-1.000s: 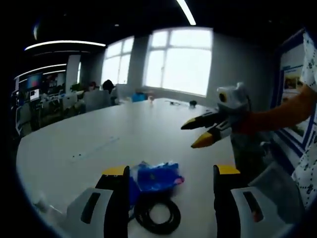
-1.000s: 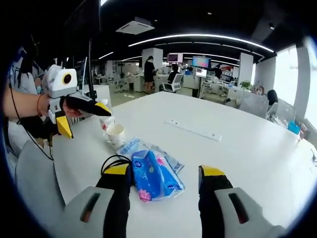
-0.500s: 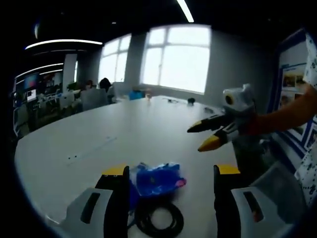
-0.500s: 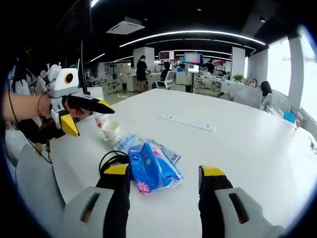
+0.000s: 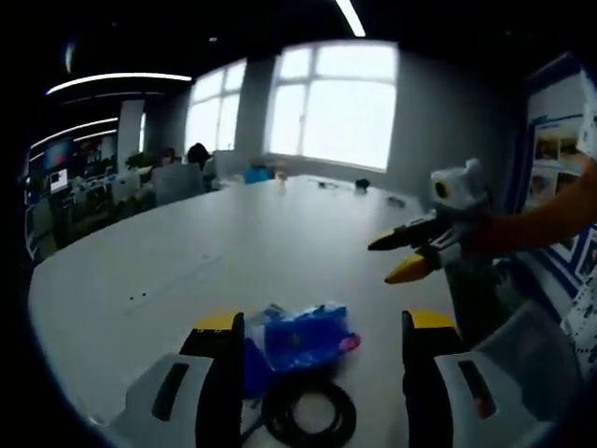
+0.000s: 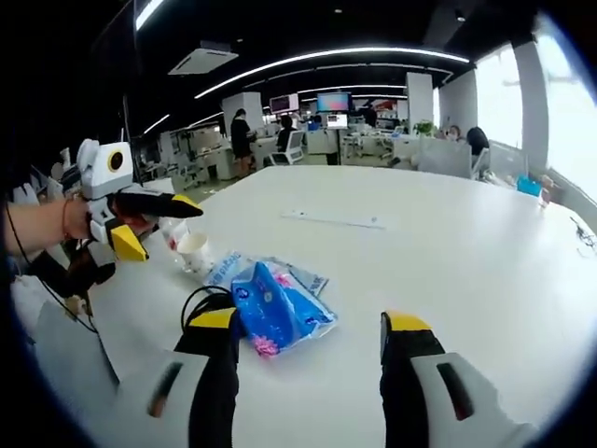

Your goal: Arrange the tabletop items into an orderly group along one side of the table until the central work area is clear of visible clutter.

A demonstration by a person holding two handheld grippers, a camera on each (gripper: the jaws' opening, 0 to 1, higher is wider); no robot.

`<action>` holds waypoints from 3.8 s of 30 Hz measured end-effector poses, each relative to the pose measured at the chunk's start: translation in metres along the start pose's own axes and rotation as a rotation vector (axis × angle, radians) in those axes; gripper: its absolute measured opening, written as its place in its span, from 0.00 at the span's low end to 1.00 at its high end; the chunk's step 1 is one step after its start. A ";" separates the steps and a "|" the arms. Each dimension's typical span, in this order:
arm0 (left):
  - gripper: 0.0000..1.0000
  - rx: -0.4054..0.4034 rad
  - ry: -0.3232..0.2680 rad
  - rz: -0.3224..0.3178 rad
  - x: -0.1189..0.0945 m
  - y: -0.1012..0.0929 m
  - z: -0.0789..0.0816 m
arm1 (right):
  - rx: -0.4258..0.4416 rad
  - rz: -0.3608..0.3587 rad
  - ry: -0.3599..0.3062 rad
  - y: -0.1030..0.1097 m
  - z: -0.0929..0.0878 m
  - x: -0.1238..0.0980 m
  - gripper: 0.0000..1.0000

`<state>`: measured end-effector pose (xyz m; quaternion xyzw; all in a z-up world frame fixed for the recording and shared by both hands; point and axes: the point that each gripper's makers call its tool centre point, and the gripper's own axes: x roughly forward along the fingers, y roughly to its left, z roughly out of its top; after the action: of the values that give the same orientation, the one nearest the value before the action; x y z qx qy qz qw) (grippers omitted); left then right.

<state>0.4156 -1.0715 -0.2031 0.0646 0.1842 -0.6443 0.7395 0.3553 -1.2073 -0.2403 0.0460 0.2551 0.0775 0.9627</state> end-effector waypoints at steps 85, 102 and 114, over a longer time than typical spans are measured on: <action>0.38 0.043 0.442 0.147 0.067 0.053 -0.068 | 0.283 -0.143 0.190 0.003 -0.055 0.057 0.41; 0.24 0.067 0.510 0.189 0.069 0.062 -0.079 | 0.312 -0.150 0.210 0.005 -0.060 0.062 0.26; 0.17 0.053 0.535 0.197 0.072 0.065 -0.086 | 0.347 -0.148 0.226 0.007 -0.065 0.066 0.18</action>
<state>0.4698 -1.0987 -0.3174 0.2690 0.3486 -0.5341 0.7217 0.3784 -1.1855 -0.3271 0.1833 0.3738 -0.0341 0.9086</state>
